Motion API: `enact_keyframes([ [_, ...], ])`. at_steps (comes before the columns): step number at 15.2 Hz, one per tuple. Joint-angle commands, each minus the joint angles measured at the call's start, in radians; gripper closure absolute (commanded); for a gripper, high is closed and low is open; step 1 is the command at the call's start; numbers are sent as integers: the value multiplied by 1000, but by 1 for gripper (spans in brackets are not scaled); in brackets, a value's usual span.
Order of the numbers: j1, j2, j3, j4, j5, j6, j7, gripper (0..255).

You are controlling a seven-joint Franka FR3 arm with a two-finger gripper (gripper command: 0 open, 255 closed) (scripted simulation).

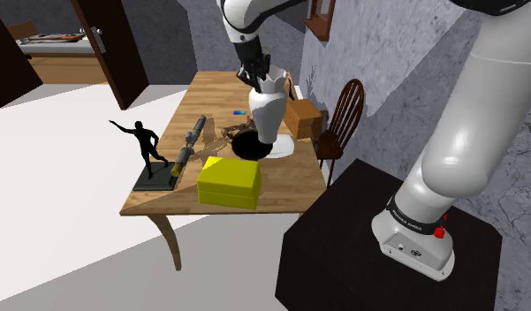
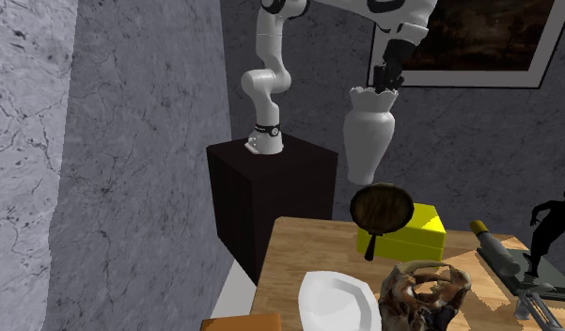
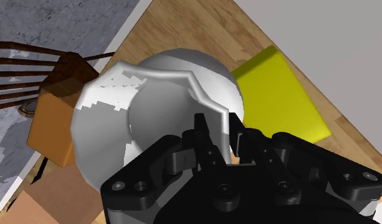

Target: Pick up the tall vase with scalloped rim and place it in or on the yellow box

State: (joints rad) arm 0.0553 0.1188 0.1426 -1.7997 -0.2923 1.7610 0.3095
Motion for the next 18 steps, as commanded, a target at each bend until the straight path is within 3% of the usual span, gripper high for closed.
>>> enact_keyframes([
  [1, 23, 47, 17, 80, -1, -43, 30, 255],
  [8, 121, 267, 57, 461, -24, -234, 110, 255],
  [13, 226, 512, 60, 894, -61, -435, 131, 255],
  [18, 210, 479, 63, 772, -53, -349, 153, 255],
])
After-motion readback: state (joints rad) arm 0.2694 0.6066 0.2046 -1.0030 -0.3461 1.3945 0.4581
